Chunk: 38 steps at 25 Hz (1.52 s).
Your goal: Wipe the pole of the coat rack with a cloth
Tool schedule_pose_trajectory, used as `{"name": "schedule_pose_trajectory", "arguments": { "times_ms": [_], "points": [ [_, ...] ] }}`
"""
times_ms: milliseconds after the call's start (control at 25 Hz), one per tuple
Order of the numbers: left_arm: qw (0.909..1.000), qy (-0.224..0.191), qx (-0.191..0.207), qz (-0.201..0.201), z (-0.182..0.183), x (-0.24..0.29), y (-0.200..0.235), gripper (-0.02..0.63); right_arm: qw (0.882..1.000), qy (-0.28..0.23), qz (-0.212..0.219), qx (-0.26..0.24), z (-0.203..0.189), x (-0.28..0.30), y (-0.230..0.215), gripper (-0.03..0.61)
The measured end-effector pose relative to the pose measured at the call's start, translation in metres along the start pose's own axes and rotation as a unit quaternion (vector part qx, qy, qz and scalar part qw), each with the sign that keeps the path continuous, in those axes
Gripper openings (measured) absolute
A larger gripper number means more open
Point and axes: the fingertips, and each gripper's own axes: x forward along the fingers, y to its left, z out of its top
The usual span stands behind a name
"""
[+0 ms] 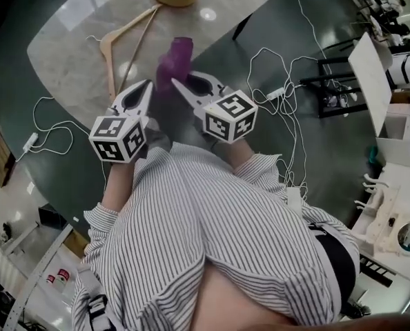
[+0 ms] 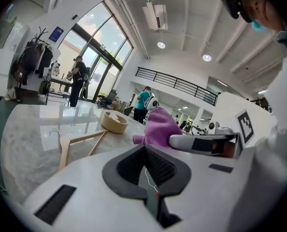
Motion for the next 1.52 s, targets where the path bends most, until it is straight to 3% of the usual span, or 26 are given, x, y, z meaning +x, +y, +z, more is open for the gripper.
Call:
{"name": "schedule_pose_trajectory", "arguments": {
  "times_ms": [320, 600, 1080, 1520],
  "points": [
    [0.9997, -0.003, -0.024, 0.002, 0.044, 0.034, 0.072, 0.011, 1.0, 0.015, 0.003, -0.018, 0.032, 0.072, -0.026, 0.064],
    [0.9994, 0.014, -0.032, -0.002, 0.052, 0.056, 0.11, 0.011, 1.0, 0.026, -0.016, -0.002, 0.038, 0.111, -0.049, 0.064],
    [0.9978, 0.016, -0.062, 0.016, 0.044, 0.065, 0.135, 0.011, 0.999, 0.048, -0.016, 0.013, 0.027, 0.129, -0.06, 0.064],
    [0.9982, 0.034, -0.047, 0.018, 0.056, 0.087, 0.14, 0.011, 0.998, 0.065, 0.007, 0.017, 0.044, 0.153, -0.086, 0.064]
  ]
}}
